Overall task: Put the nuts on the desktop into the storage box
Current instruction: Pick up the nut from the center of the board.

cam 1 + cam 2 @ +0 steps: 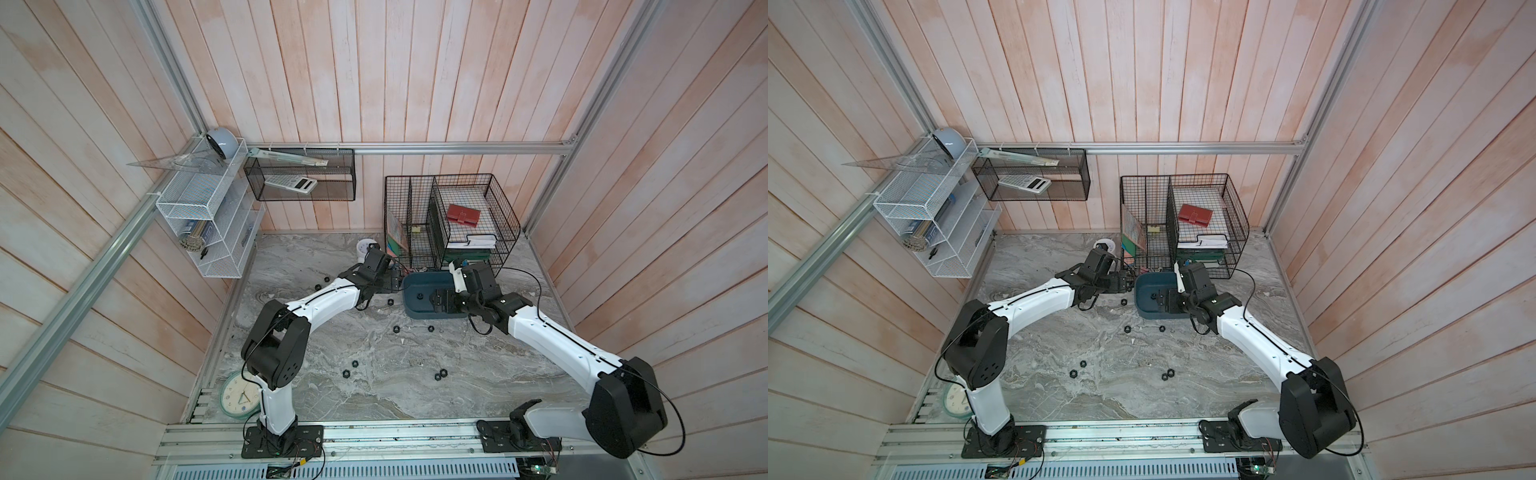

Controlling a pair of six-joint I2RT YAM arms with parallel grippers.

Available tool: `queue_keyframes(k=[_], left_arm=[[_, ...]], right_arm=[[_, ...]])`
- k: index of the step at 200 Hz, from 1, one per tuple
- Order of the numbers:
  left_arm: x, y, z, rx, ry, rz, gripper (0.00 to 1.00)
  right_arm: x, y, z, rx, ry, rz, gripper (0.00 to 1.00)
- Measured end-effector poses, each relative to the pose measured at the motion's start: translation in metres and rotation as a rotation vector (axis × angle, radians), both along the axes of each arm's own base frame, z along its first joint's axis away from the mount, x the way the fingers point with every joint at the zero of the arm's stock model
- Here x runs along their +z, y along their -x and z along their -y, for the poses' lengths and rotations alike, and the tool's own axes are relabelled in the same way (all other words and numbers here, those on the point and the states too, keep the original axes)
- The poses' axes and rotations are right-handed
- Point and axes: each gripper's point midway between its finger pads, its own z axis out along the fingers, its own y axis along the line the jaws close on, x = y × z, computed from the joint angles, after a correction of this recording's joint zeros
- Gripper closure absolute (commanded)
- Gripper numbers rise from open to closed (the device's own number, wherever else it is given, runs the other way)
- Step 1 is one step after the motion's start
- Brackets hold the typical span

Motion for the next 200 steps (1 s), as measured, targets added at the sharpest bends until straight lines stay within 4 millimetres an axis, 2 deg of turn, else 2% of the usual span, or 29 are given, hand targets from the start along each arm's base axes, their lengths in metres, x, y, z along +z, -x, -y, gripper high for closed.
queue_keyframes(k=[46,115,162,200], left_arm=[[-0.032,-0.010,0.000,-0.015,-0.003,-0.032,0.04],[-0.066,-0.014,0.013,-0.045,0.011,-0.075,0.04],[-0.075,-0.025,0.025,-0.048,0.002,-0.068,0.04],[-0.075,-0.030,0.031,-0.040,-0.012,-0.048,0.04]], right_arm=[[0.001,0.000,0.000,0.002,0.002,0.002,0.02],[-0.002,0.001,0.005,0.002,0.025,-0.007,0.02],[0.000,0.001,0.011,-0.005,0.031,-0.006,0.02],[0.003,0.002,0.014,-0.011,0.030,-0.003,0.02]])
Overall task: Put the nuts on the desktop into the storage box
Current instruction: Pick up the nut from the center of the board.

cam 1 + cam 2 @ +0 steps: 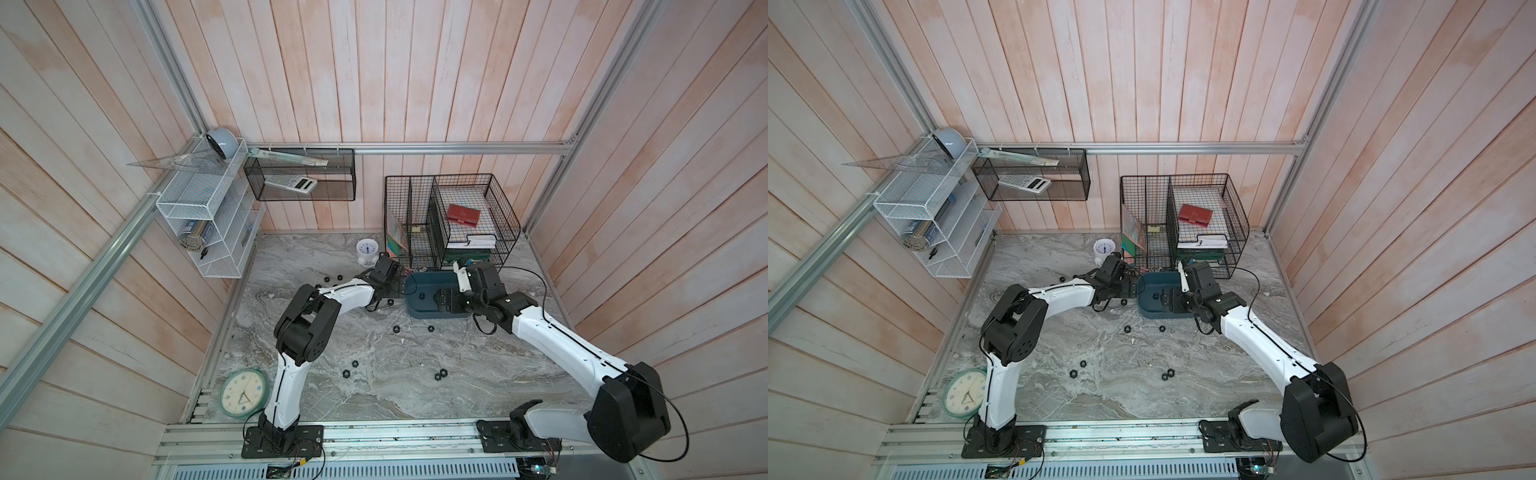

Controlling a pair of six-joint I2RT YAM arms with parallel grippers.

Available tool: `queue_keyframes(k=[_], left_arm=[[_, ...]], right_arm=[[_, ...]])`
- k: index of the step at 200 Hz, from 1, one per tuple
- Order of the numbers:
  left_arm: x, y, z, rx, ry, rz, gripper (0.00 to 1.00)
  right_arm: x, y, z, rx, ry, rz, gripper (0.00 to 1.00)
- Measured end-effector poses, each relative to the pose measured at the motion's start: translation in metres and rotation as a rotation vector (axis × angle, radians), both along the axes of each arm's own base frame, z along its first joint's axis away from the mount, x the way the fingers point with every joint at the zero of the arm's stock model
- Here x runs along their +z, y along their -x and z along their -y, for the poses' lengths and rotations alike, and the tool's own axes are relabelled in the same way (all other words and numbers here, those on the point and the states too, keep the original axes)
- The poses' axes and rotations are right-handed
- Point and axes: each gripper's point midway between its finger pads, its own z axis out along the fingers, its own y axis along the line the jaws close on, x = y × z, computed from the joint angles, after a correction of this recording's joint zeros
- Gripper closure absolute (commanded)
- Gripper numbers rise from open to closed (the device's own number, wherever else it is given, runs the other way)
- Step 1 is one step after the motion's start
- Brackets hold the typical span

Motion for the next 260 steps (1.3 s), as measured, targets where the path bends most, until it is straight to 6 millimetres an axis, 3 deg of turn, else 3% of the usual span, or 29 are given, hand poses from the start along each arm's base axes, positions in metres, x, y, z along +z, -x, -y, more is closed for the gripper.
queue_keyframes(k=[76,121,157,225,260], left_arm=[[-0.009,-0.015,0.006,0.044,-0.037,0.039,0.03],[-0.011,-0.017,-0.003,0.090,-0.092,0.048,0.03],[-0.014,-0.010,-0.020,0.124,-0.131,0.046,0.03],[-0.011,0.016,-0.077,0.204,-0.198,0.003,0.03],[0.005,0.017,-0.079,0.198,-0.158,0.003,0.05]], right_arm=[[0.003,0.004,0.009,-0.013,0.012,-0.005,0.02],[0.003,0.004,0.011,-0.018,0.015,-0.007,0.02],[0.003,0.004,0.011,-0.019,0.013,-0.005,0.02],[-0.001,-0.001,0.005,-0.013,-0.003,-0.010,0.02],[-0.002,-0.001,0.002,-0.003,-0.018,-0.014,0.02]])
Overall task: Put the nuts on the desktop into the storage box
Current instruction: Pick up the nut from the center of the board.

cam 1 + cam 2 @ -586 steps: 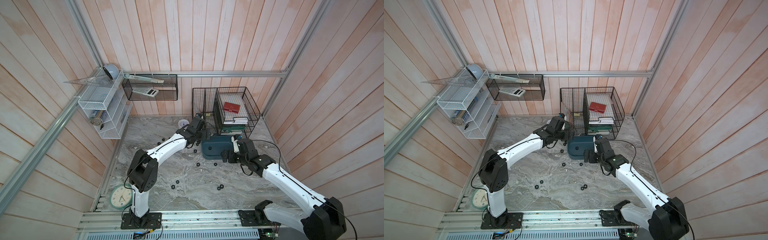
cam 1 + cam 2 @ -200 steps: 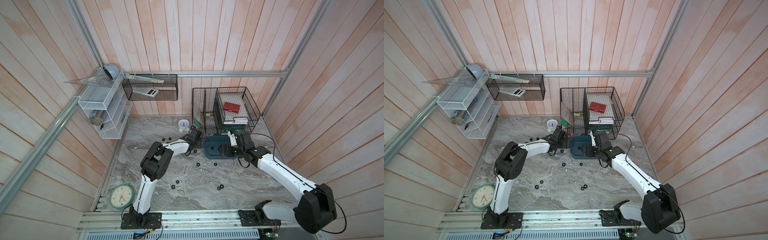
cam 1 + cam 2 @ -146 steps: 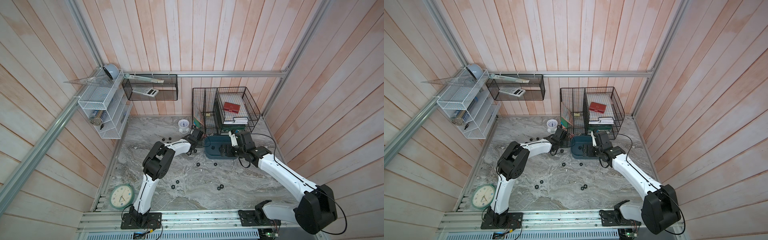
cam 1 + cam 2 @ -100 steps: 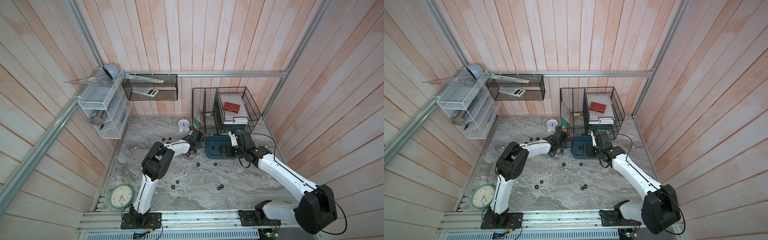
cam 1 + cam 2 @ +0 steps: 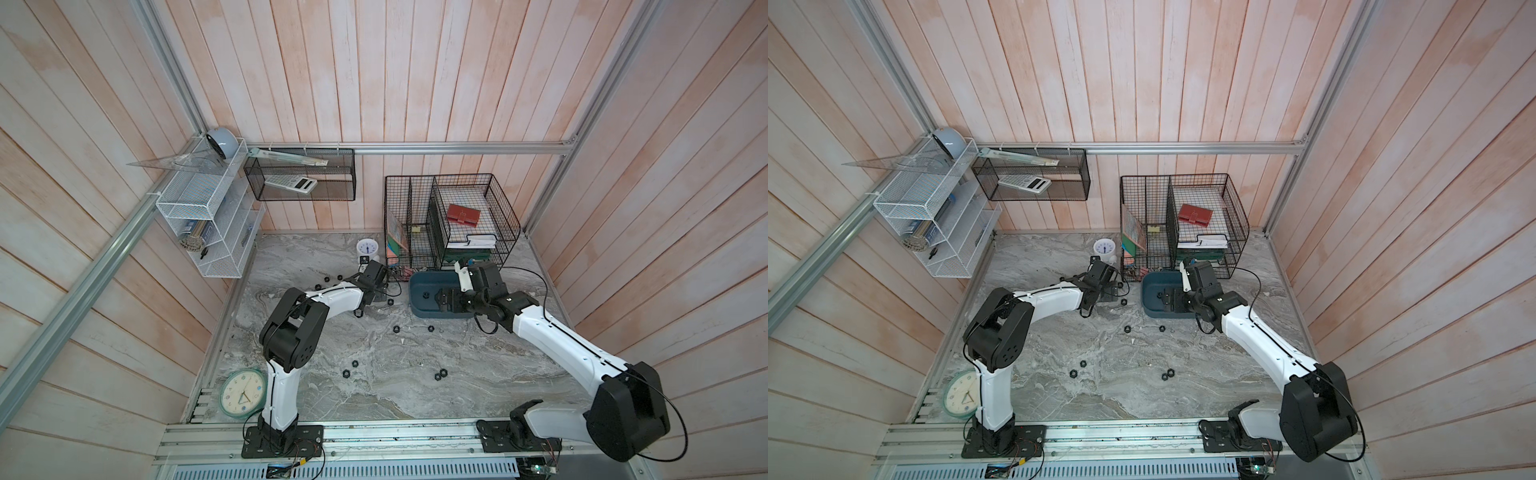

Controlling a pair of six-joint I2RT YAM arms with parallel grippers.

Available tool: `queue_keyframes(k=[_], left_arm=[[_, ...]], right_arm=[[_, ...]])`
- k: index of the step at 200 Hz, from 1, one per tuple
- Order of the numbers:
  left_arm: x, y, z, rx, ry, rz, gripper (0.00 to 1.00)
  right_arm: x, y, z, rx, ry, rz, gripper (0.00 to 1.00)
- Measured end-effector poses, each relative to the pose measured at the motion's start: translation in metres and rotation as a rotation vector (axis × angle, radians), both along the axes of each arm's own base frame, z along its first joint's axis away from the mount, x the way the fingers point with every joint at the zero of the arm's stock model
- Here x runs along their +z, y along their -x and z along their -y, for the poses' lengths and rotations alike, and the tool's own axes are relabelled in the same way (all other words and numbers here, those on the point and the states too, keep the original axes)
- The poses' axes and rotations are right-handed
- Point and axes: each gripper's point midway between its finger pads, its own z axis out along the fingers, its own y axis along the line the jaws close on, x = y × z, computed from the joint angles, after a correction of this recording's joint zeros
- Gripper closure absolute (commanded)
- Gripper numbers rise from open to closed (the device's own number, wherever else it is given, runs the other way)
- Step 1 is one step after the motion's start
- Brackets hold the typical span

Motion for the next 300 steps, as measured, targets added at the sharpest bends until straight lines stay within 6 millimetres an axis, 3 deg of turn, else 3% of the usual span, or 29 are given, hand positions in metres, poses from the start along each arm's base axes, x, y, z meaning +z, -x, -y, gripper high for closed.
queue_keyframes(k=[29,49,101,161,231,300], left_arm=[[0.012,-0.001,0.013,-0.042,0.079,0.005,0.12],[0.013,-0.001,0.024,-0.087,0.125,-0.007,0.25],[0.014,-0.012,0.048,-0.161,0.193,-0.017,0.36],[-0.006,-0.018,0.057,-0.224,0.169,-0.042,0.44],[-0.016,-0.029,0.063,-0.287,0.111,-0.034,0.45],[-0.018,-0.036,0.062,-0.311,0.039,-0.018,0.65]], right_arm=[[0.001,0.000,-0.001,0.004,-0.007,0.001,0.02],[0.001,0.000,-0.001,0.005,-0.007,0.001,0.02],[0.001,0.000,-0.001,0.004,-0.006,0.001,0.02],[0.001,0.000,-0.001,0.004,-0.006,0.000,0.02],[-0.001,0.002,0.000,0.006,0.002,-0.009,0.02],[-0.002,0.003,0.002,-0.001,0.013,-0.014,0.02]])
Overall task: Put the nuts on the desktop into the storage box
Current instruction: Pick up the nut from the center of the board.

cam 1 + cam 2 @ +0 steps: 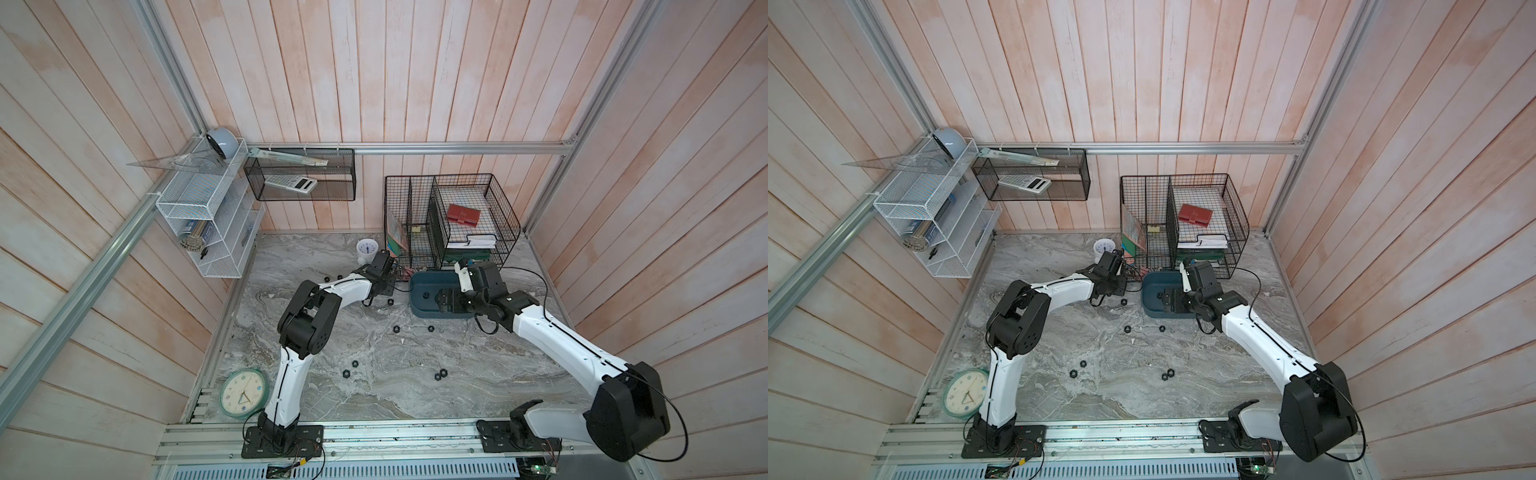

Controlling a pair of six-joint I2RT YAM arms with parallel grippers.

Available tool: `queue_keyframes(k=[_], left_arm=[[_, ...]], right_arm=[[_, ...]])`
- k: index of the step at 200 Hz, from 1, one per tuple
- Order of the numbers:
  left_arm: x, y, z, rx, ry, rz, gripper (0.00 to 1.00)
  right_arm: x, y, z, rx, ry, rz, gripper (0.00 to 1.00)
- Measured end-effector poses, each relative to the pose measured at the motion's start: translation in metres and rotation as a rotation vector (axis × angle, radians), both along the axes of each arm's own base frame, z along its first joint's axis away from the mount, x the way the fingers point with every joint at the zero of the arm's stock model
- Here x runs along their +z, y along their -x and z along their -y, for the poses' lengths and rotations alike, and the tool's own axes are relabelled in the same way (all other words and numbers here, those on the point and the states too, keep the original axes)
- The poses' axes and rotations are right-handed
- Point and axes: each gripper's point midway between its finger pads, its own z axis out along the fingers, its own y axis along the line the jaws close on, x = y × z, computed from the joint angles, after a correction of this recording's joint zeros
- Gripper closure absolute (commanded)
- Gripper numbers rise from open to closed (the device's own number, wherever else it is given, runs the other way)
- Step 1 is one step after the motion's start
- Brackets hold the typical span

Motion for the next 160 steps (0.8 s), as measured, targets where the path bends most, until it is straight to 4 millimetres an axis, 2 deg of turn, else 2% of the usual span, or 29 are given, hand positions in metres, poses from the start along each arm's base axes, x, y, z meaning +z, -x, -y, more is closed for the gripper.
queue_keyframes(k=[18,54,92,118,160], left_arm=[[0.000,0.000,0.000,-0.002,-0.002,0.000,0.74],[0.000,0.004,-0.001,-0.002,-0.002,0.001,0.74],[0.006,0.020,-0.011,0.008,-0.003,-0.017,0.77],[0.025,0.028,-0.015,0.018,0.018,-0.001,0.77],[0.075,0.034,-0.004,0.007,0.073,0.071,0.77]], right_arm=[[0.000,0.000,0.000,-0.001,0.000,0.001,0.02],[0.002,-0.001,0.000,0.000,-0.002,0.004,0.02],[0.002,-0.001,-0.001,-0.001,-0.003,0.005,0.02],[0.003,-0.002,-0.001,-0.005,-0.011,0.009,0.02],[0.003,0.001,0.000,-0.017,-0.030,0.012,0.02]])
